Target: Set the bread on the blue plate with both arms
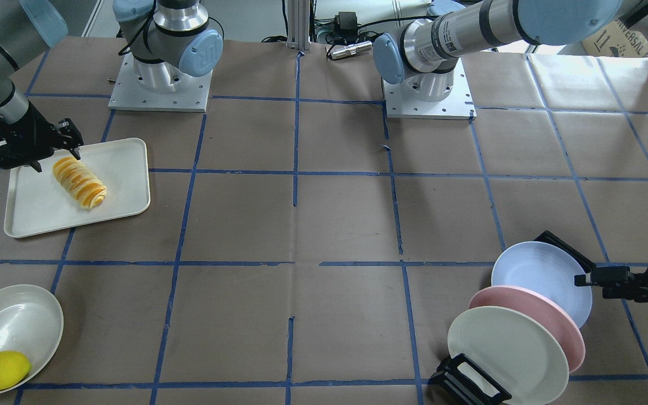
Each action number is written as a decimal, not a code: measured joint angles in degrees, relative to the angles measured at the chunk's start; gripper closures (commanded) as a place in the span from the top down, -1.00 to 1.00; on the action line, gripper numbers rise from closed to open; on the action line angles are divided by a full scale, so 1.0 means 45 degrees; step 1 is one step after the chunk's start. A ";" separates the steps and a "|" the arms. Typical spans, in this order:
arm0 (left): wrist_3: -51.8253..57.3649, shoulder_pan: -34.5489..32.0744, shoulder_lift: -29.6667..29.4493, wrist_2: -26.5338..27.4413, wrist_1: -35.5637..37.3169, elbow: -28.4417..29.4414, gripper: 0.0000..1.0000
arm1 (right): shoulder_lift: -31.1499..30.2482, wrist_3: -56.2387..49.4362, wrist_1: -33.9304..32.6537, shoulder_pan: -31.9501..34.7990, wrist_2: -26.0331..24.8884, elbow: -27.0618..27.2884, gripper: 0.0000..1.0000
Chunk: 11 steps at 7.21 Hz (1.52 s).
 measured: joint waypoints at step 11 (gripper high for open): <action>-0.0094 0.0183 0.0293 0.0018 -0.0916 0.0139 -0.89 | -0.2915 0.8551 0.6825 0.6629 -0.0078 -0.3123 0.58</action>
